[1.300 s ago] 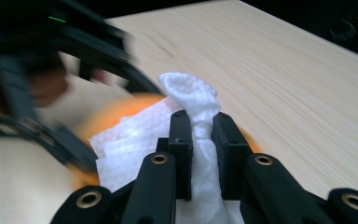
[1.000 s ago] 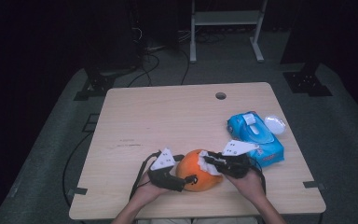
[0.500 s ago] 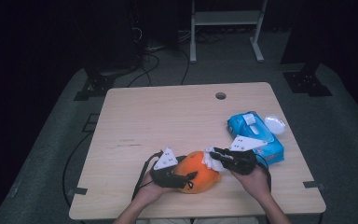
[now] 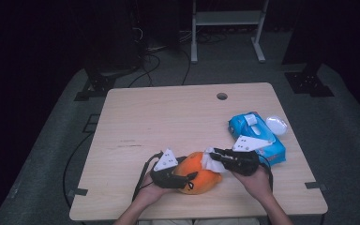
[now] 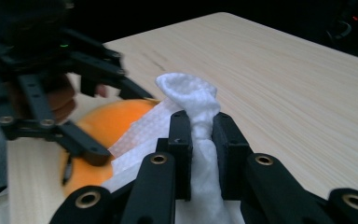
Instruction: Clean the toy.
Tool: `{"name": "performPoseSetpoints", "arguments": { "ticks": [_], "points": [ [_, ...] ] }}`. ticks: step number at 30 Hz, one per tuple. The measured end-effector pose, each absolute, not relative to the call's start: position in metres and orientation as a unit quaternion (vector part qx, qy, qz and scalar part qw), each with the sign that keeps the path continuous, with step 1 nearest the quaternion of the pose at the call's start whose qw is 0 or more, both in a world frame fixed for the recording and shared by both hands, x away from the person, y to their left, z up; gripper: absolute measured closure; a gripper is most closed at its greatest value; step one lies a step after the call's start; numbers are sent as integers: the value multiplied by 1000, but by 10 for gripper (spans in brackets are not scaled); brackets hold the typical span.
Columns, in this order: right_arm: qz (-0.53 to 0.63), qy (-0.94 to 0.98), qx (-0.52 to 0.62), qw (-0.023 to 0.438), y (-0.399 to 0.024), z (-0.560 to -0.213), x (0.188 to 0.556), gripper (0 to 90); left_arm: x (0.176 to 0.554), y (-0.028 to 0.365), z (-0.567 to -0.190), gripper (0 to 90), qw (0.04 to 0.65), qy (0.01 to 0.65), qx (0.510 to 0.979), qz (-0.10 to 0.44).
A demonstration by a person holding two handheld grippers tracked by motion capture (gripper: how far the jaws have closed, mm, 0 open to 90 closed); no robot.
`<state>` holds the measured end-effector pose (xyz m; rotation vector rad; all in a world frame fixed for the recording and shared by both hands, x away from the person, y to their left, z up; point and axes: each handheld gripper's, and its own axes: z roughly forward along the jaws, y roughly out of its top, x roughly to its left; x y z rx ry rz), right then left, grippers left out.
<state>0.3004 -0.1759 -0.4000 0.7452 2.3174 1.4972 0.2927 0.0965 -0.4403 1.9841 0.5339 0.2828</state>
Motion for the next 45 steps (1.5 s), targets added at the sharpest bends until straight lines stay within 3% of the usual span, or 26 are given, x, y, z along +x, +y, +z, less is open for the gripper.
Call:
{"name": "performPoseSetpoints", "arguments": {
  "ticks": [6, 11, 26, 29, 31, 33, 35, 38, 41, 43, 45],
  "points": [
    [490, 816, 277, 134, -176, -419, 309, 782, 291, 96, -440, 339, 507, 223, 824, 122],
    [485, 813, 282, 157, -181, -411, 307, 781, 291, 98, -440, 339, 507, 218, 825, 122],
    [508, 806, 264, 151, -168, -401, 299, 778, 283, 88, -437, 334, 506, 197, 829, 132],
    [501, 812, 269, 131, -168, -410, 303, 779, 282, 87, -435, 297, 506, 190, 832, 127],
    [497, 817, 267, 121, -168, -413, 304, 780, 288, 93, -432, 225, 513, 204, 826, 115],
    [486, 824, 264, 126, -166, -413, 303, 783, 298, 100, -434, 117, 513, 241, 819, 87],
    [487, 823, 264, 123, -166, -413, 303, 782, 303, 101, -439, 99, 514, 256, 817, 50],
    [488, 821, 269, 126, -166, -414, 303, 783, 300, 98, -441, 254, 513, 242, 822, 60],
    [497, 811, 276, 137, -170, -408, 302, 783, 288, 95, -429, 430, 517, 189, 821, 154],
    [518, 797, 271, 149, -174, -398, 299, 783, 278, 90, -422, 459, 512, 150, 816, 221],
    [540, 782, 268, 157, -176, -389, 296, 783, 275, 85, -422, 459, 506, 121, 821, 235]
  ]
}}
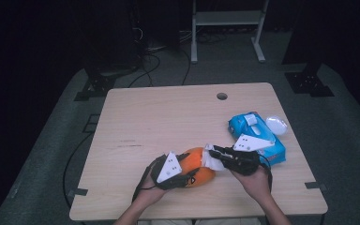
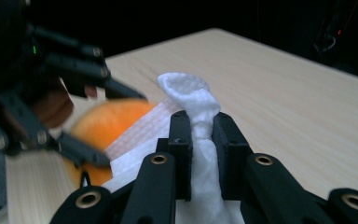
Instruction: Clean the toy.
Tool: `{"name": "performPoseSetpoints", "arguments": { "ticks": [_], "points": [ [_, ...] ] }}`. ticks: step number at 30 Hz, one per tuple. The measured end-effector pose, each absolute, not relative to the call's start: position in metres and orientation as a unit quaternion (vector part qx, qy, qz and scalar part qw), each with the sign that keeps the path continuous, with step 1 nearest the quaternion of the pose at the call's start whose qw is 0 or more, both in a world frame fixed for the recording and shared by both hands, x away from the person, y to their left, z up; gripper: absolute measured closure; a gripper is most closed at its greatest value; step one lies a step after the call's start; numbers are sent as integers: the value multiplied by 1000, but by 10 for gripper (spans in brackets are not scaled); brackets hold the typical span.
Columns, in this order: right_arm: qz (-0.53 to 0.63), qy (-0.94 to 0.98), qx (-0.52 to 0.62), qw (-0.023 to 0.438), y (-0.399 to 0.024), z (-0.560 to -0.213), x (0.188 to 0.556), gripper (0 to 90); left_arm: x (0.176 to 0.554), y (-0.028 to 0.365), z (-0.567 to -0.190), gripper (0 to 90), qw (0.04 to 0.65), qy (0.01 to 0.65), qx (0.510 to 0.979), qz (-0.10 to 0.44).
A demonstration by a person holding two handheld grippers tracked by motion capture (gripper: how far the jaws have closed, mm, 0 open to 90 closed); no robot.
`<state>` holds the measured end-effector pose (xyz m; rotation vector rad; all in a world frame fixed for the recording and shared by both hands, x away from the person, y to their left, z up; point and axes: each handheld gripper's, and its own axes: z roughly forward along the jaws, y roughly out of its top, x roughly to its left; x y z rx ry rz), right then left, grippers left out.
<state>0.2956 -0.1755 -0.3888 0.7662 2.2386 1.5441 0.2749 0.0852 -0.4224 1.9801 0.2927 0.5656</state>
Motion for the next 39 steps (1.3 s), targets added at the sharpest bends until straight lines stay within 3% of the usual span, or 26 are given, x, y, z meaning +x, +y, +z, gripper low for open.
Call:
{"name": "performPoseSetpoints", "arguments": {
  "ticks": [3, 7, 9, 11, 14, 19, 27, 31, 33, 39],
  "points": [
    [522, 793, 276, 150, -171, -397, 299, 783, 278, 86, -429, 401, 516, 126, 822, 207],
    [503, 804, 296, 116, -171, -423, 309, 785, 294, 95, -435, 83, 506, 222, 824, 125],
    [503, 805, 294, 109, -172, -419, 309, 785, 297, 102, -440, 139, 511, 231, 822, 100],
    [499, 810, 284, 123, -167, -412, 304, 785, 294, 100, -437, 259, 505, 215, 828, 119],
    [512, 807, 261, 132, -158, -400, 294, 785, 284, 90, -434, 348, 500, 176, 832, 163],
    [496, 832, 192, 157, -125, -391, 275, 785, 276, 81, -432, 357, 486, 144, 841, 187],
    [494, 814, 261, 156, -165, -397, 295, 786, 280, 81, -434, 345, 496, 148, 837, 176],
    [499, 826, 216, 149, -138, -392, 281, 785, 279, 81, -435, 342, 491, 142, 841, 179],
    [485, 834, 202, 167, -129, -392, 279, 785, 279, 85, -436, 344, 492, 147, 840, 175],
    [472, 813, 292, 174, -178, -403, 303, 785, 283, 91, -438, 351, 494, 151, 840, 164]
  ]
}}
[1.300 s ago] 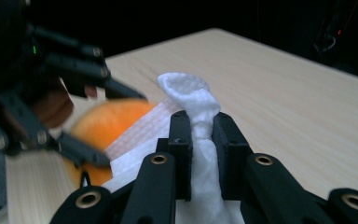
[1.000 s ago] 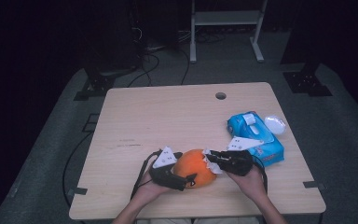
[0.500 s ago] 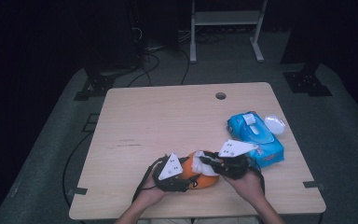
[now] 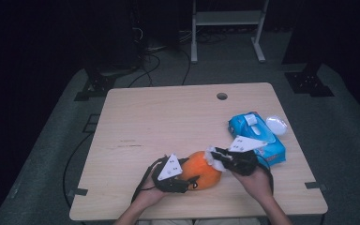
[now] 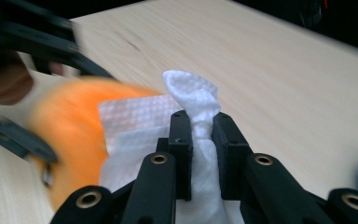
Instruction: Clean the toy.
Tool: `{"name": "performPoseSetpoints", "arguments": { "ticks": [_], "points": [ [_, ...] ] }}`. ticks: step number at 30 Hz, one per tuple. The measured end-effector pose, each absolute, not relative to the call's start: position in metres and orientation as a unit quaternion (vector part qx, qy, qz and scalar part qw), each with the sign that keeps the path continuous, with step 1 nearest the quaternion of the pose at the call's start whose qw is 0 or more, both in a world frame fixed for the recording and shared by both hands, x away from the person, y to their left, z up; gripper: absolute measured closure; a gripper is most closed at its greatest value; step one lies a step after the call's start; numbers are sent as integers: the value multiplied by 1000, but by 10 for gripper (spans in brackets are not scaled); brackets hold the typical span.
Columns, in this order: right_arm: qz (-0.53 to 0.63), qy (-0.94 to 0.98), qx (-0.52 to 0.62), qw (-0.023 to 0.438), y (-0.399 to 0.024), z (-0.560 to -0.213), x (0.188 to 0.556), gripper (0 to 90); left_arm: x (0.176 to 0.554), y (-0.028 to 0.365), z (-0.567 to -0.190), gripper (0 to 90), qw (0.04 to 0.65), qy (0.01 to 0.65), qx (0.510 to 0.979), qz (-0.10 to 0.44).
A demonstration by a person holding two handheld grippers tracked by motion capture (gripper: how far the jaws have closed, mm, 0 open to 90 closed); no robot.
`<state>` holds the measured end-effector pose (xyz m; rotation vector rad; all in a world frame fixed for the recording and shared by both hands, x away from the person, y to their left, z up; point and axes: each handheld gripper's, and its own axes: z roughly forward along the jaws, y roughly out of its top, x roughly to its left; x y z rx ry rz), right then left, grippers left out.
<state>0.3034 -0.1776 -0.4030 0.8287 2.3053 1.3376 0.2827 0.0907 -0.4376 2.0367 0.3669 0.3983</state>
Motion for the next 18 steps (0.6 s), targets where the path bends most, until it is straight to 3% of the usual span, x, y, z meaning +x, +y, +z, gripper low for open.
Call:
{"name": "performPoseSetpoints", "arguments": {
  "ticks": [2, 7, 9, 10, 14, 18],
  "points": [
    [481, 807, 311, 143, -189, -411, 309, 785, 285, 91, -437, 334, 496, 155, 840, 157],
    [481, 813, 297, 139, -179, -411, 307, 786, 295, 92, -436, 88, 515, 224, 823, 84],
    [484, 815, 288, 135, -175, -410, 304, 786, 297, 91, -437, 68, 511, 236, 823, 79],
    [485, 816, 285, 136, -173, -410, 303, 785, 297, 91, -438, 87, 507, 236, 825, 80],
    [486, 816, 278, 143, -168, -406, 298, 785, 292, 93, -434, 312, 510, 216, 824, 120],
    [509, 804, 265, 155, -163, -396, 292, 785, 284, 88, -430, 380, 509, 179, 816, 208]
  ]
}}
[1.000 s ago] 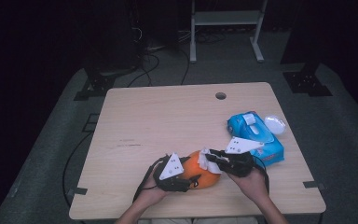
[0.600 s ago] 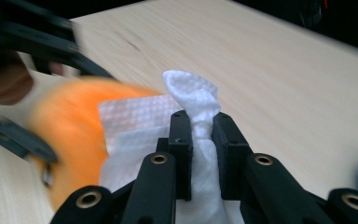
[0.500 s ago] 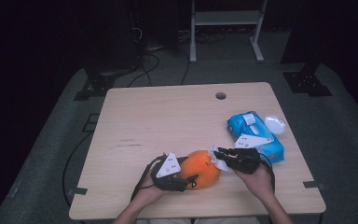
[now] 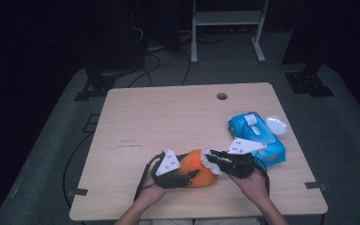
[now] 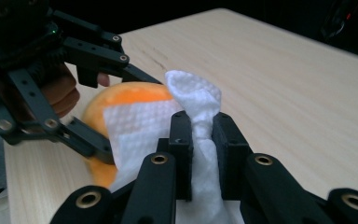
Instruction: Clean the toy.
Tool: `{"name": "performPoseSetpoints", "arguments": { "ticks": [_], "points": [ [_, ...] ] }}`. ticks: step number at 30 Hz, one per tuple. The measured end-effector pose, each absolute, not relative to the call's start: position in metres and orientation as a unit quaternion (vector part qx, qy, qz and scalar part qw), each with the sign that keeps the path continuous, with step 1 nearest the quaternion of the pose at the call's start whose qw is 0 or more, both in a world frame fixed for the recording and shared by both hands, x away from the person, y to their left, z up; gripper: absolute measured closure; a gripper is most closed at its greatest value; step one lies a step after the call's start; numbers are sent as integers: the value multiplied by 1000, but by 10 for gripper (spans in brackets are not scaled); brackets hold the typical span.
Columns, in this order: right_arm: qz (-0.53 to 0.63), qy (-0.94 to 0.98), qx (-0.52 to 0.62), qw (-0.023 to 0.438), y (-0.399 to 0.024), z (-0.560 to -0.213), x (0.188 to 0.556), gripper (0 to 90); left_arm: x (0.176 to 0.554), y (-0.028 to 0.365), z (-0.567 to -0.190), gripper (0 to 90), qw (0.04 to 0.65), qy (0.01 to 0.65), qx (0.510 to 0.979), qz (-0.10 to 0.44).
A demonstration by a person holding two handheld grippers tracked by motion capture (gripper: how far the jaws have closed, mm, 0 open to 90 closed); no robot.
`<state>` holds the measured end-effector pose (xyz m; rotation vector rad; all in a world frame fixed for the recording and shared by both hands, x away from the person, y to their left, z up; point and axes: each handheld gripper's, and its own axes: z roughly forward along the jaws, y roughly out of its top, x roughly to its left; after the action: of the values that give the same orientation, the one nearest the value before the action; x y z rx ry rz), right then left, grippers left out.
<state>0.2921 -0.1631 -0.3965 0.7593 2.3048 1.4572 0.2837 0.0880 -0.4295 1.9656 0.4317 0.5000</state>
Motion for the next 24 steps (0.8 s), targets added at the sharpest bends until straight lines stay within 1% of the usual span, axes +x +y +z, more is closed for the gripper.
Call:
{"name": "performPoseSetpoints", "arguments": {
  "ticks": [2, 4, 5, 6, 8, 10, 11, 12, 13, 14, 16, 18, 20, 22, 24],
  "points": [
    [515, 801, 261, 156, -161, -394, 291, 785, 284, 87, -431, 381, 504, 173, 816, 225],
    [510, 805, 262, 152, -161, -399, 294, 785, 287, 88, -436, 368, 502, 175, 821, 211],
    [508, 807, 265, 145, -163, -403, 297, 785, 289, 89, -436, 339, 505, 177, 823, 188],
    [507, 807, 272, 134, -166, -409, 300, 785, 291, 91, -435, 275, 510, 182, 823, 170],
    [509, 808, 276, 115, -170, -412, 303, 785, 293, 95, -433, 200, 531, 200, 811, 142],
    [504, 815, 263, 111, -169, -410, 300, 785, 297, 98, -433, 120, 543, 229, 800, 113],
    [504, 819, 251, 108, -166, -409, 297, 785, 299, 99, -434, 103, 540, 233, 802, 103],
    [503, 823, 242, 109, -162, -409, 295, 785, 299, 98, -435, 116, 537, 233, 804, 103],
    [499, 825, 240, 115, -159, -409, 293, 785, 298, 99, -436, 160, 530, 230, 809, 112],
    [496, 826, 240, 123, -158, -408, 293, 785, 297, 99, -436, 223, 529, 231, 809, 114],
    [502, 819, 251, 120, -164, -409, 297, 784, 296, 99, -436, 265, 527, 237, 807, 117],
    [502, 811, 274, 121, -174, -414, 304, 784, 296, 98, -437, 282, 524, 237, 809, 122],
    [491, 809, 293, 134, -181, -418, 308, 784, 296, 99, -437, 287, 523, 238, 809, 122],
    [490, 806, 309, 125, -187, -423, 311, 784, 296, 99, -437, 293, 523, 240, 809, 121],
    [495, 804, 306, 119, -184, -422, 309, 784, 296, 100, -437, 295, 519, 243, 810, 124]
  ]
}}
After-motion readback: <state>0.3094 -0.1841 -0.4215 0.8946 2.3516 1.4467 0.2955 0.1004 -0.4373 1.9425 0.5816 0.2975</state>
